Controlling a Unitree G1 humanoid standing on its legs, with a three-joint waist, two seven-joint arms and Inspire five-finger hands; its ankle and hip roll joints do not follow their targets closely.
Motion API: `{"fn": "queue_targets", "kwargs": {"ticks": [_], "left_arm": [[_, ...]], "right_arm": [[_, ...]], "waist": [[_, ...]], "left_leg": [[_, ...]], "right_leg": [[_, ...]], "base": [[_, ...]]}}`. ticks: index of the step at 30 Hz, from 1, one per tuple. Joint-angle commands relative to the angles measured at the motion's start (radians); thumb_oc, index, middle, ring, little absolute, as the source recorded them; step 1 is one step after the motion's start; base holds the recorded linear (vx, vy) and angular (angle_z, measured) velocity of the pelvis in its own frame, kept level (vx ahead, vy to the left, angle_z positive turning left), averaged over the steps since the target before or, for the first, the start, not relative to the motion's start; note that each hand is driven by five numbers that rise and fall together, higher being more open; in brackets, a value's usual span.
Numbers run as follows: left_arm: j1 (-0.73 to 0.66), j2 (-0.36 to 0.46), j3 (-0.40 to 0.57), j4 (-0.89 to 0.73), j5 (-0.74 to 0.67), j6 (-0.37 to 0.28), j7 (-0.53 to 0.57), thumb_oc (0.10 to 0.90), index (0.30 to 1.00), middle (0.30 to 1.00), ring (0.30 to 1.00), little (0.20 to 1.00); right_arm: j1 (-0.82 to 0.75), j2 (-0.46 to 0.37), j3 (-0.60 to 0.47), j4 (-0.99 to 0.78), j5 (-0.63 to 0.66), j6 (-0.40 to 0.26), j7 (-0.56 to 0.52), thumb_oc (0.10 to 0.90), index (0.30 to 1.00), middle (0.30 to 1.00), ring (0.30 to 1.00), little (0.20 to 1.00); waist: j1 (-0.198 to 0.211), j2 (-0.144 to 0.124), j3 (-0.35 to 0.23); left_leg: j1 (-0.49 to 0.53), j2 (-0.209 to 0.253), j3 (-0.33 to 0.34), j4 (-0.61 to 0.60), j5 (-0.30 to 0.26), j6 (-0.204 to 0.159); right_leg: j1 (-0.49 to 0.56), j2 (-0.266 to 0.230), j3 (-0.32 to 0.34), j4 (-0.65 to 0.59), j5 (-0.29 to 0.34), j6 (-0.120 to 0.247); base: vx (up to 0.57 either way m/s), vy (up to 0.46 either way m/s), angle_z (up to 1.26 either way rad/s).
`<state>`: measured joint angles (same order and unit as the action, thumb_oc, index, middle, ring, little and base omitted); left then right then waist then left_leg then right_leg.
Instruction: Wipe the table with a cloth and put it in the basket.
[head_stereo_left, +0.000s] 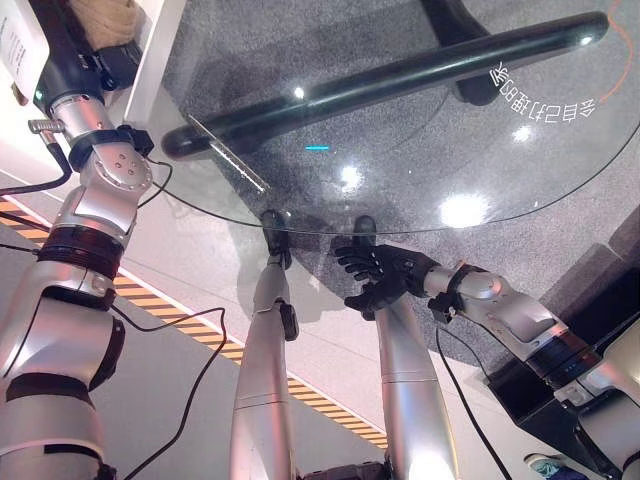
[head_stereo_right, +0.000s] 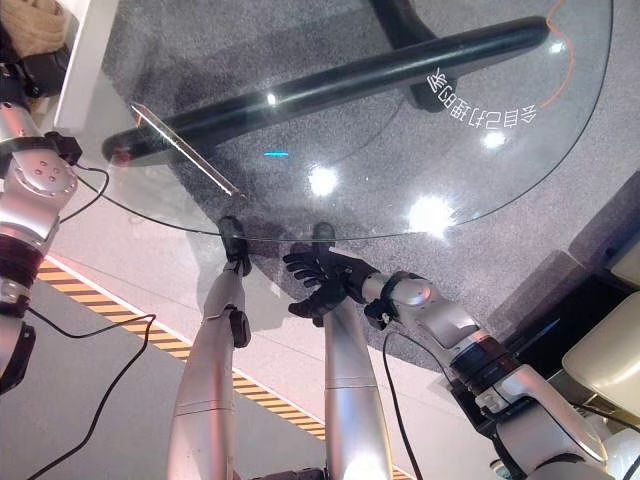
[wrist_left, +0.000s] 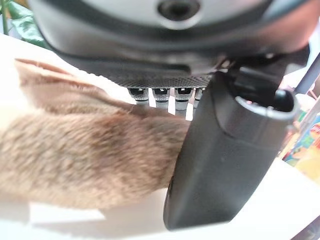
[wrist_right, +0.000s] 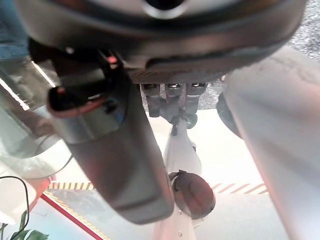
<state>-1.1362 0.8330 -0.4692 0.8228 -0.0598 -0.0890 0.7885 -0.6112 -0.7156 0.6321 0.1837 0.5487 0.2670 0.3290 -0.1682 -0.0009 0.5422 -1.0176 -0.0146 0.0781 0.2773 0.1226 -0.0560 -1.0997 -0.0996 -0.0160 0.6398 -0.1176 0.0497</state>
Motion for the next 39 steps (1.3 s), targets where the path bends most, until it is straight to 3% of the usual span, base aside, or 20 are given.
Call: {"fn": "queue_targets", "kwargs": {"ticks": [1,11,23,33,39], "left_arm": [[-0.041,0.053,0.028,-0.031,0.019,-0.033,0.030,0.800,0.900,0.900,0.900,0.900],[0.011,0.080,0.054,-0.074,0.015,-0.046,0.026,0.800,0.900,0.900,0.900,0.900],[0.080,0.111,0.111,-0.130,0.009,-0.058,-0.012,0.800,0.900,0.900,0.900,0.900],[0.211,0.087,0.204,-0.202,-0.010,-0.139,-0.081,0.800,0.900,0.900,0.900,0.900],[0.392,0.028,0.278,-0.301,-0.016,-0.193,-0.180,0.800,0.900,0.900,0.900,0.900]], "right_arm": [[0.089,0.014,0.015,-0.056,0.013,-0.039,0.018,0.800,0.900,0.900,0.900,0.900],[0.128,0.032,0.012,-0.049,-0.024,-0.065,0.039,0.800,0.900,0.900,0.900,0.900],[0.168,0.065,0.002,-0.045,-0.054,-0.070,0.055,0.800,0.900,0.900,0.900,0.900],[0.201,0.069,-0.021,-0.056,-0.041,-0.073,0.051,0.800,0.900,0.900,0.900,0.900],[0.268,0.093,-0.047,-0.040,-0.064,-0.104,0.058,0.800,0.900,0.900,0.900,0.900]], "waist": [[0.015,0.008,-0.022],[0.023,0.023,-0.022],[0.040,0.018,-0.022],[0.060,0.002,-0.022],[0.080,-0.004,-0.022]], "left_leg": [[0.047,-0.086,0.046,0.173,-0.157,0.062],[0.139,-0.089,0.037,0.163,-0.168,0.062],[0.274,-0.094,0.008,0.148,-0.181,0.055],[0.363,-0.087,-0.013,0.134,-0.177,0.048],[0.448,-0.088,-0.030,0.095,-0.173,0.043]], "right_leg": [[0.098,0.064,0.053,-0.332,0.220,0.020],[0.190,0.051,0.048,-0.343,0.203,0.018],[0.351,0.044,0.021,-0.361,0.170,0.002],[0.462,0.045,-0.003,-0.372,0.145,-0.012],[0.548,0.051,-0.013,-0.391,0.129,-0.012]], "base": [[-0.01,-0.036,-0.01],[-0.01,-0.040,-0.03],[-0.01,-0.071,0.00],[0.00,-0.084,0.06],[-0.02,-0.084,-0.02]]}}
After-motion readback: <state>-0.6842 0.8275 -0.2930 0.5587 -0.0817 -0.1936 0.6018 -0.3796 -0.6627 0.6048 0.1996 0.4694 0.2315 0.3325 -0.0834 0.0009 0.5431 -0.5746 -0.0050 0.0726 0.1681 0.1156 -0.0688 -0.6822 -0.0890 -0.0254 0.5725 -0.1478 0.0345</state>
